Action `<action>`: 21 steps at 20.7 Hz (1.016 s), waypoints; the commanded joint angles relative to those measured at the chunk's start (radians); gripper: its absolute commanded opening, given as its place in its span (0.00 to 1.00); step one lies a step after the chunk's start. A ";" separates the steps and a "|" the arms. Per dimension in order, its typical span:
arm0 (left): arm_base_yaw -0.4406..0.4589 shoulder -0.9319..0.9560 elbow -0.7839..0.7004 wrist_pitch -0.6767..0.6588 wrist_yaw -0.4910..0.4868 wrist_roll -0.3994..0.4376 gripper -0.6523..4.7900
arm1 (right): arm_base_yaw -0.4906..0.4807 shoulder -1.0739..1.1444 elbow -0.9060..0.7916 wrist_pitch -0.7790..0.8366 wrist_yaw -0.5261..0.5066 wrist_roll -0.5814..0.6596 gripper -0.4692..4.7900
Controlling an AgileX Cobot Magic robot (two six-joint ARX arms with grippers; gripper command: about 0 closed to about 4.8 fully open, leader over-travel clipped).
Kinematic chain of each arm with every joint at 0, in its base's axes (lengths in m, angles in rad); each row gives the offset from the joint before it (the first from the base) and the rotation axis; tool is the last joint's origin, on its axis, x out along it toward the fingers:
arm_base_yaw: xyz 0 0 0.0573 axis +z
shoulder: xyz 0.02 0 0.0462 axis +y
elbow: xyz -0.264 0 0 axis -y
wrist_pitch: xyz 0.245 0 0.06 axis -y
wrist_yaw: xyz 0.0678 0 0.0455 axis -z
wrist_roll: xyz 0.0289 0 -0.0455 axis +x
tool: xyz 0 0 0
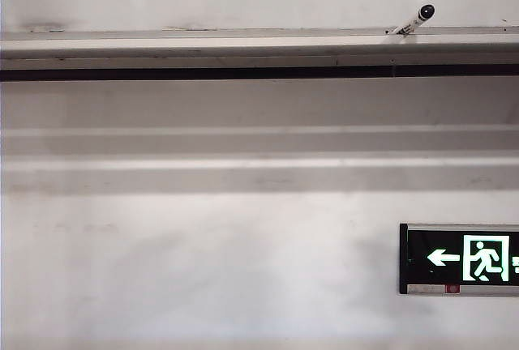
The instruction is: Take a marker from the whiteboard tray, write "Hi!" on the whiteboard, and then put the marker back vertically into the whiteboard tray.
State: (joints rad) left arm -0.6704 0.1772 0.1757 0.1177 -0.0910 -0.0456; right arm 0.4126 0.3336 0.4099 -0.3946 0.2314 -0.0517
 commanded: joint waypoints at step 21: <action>0.537 -0.174 -0.169 -0.121 0.064 0.101 0.11 | 0.001 -0.003 0.004 0.002 -0.002 0.003 0.16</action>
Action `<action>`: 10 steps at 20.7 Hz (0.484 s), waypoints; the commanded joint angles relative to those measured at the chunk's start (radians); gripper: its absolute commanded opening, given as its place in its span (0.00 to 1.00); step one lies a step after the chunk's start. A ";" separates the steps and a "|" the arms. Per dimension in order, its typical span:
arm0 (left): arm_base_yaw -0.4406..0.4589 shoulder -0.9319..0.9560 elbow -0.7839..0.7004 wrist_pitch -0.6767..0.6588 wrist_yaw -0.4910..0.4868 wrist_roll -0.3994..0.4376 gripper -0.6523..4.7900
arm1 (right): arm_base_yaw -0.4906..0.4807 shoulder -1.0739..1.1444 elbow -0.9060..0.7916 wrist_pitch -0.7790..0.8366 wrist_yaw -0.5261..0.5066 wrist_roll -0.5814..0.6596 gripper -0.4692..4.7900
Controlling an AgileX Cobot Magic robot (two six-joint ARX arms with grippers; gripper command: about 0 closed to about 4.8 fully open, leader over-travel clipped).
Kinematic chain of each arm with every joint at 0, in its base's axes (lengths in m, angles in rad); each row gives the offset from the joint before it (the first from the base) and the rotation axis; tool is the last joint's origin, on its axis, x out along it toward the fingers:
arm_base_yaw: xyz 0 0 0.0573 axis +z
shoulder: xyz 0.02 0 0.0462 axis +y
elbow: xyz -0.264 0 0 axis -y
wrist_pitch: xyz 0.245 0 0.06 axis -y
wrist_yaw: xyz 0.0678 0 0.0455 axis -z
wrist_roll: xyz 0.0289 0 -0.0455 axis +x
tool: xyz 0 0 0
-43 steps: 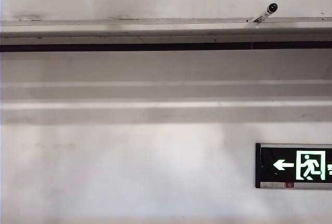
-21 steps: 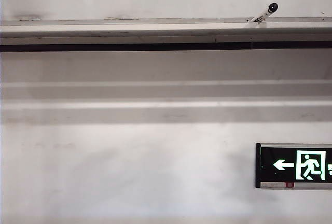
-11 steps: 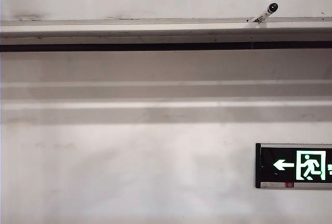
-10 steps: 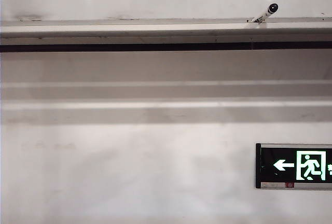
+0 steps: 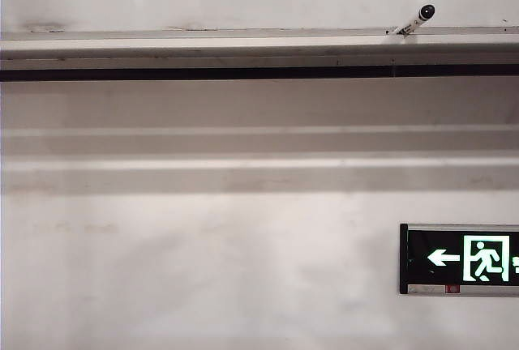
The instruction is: Take a marker from the whiteboard tray, write "Hi!" on the whiteboard, and then put the marker back vertically into the whiteboard tray.
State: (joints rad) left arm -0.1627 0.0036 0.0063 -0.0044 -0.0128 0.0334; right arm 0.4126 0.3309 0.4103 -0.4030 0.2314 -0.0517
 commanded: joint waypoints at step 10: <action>0.066 -0.001 0.001 -0.002 -0.026 -0.007 0.12 | 0.001 0.000 0.003 0.010 -0.002 0.003 0.16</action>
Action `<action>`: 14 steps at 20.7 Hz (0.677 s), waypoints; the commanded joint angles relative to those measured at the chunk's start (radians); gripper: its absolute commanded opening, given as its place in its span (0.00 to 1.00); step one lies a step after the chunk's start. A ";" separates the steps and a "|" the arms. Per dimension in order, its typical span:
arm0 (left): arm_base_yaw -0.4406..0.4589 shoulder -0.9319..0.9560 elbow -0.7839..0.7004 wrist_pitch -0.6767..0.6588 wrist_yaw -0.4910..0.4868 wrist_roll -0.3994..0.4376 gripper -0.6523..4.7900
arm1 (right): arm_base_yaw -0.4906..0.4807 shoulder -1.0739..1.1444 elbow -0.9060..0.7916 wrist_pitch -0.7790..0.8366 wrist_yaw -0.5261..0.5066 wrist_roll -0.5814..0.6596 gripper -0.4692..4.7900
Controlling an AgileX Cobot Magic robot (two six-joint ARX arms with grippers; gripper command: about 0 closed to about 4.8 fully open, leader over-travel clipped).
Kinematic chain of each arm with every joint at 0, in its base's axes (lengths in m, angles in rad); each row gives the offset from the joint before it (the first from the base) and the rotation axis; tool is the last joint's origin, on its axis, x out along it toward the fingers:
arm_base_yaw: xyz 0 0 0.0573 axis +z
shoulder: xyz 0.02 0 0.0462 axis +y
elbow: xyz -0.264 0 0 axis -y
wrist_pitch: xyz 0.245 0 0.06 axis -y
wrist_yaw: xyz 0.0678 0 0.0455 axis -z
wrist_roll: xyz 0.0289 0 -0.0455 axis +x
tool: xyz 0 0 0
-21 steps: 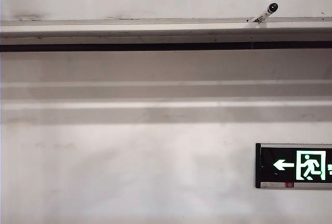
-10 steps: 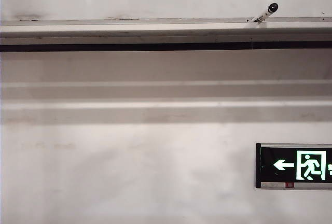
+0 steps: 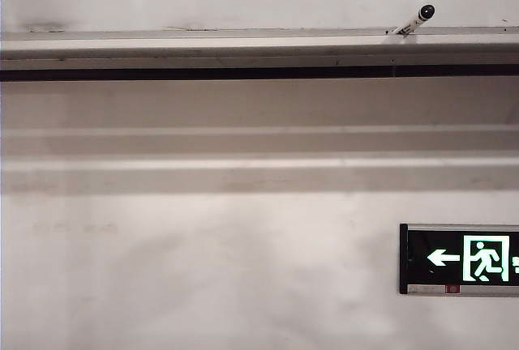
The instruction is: Take a marker from the whiteboard tray, write "Hi!" on the whiteboard, and then put the marker back vertically into the whiteboard tray.
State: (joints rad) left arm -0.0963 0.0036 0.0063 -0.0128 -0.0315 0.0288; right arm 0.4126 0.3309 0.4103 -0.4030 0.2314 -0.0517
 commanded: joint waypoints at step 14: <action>0.000 -0.001 0.001 0.006 -0.008 -0.003 0.12 | -0.105 -0.101 -0.143 0.280 -0.021 0.003 0.16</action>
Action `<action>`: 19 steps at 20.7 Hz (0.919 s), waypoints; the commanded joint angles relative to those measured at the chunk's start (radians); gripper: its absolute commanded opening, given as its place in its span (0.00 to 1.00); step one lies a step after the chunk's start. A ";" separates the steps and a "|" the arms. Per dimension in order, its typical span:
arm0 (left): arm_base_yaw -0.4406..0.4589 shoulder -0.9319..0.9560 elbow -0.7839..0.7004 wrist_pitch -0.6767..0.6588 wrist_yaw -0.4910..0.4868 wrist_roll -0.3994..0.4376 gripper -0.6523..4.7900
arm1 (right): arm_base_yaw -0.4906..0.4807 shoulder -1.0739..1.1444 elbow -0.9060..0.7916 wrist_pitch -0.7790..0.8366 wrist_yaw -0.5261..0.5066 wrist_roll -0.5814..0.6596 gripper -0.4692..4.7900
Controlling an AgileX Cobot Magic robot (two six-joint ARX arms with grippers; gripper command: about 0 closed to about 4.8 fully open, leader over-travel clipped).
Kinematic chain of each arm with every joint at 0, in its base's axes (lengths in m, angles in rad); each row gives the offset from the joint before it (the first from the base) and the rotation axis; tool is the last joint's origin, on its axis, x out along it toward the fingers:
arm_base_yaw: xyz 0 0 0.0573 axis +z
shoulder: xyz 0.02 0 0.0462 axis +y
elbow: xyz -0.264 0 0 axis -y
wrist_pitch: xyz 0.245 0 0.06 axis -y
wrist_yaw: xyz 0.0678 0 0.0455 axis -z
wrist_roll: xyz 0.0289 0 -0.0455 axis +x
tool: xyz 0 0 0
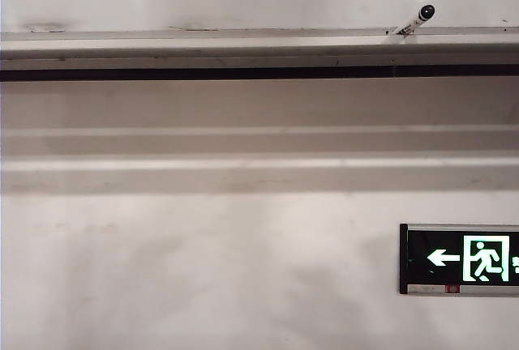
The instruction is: Take a marker from the whiteboard tray, write "Hi!" on the whiteboard, and then put the marker back vertically into the whiteboard tray.
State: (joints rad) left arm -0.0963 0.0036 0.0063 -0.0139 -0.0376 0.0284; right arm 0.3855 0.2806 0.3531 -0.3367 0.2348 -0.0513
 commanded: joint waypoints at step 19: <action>0.000 -0.001 0.001 0.007 -0.003 -0.002 0.12 | -0.295 -0.279 -0.347 0.420 -0.164 0.002 0.16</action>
State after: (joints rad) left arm -0.0967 0.0036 0.0063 -0.0189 -0.0380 0.0284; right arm 0.0891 0.0032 0.0059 0.0696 0.0673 -0.0502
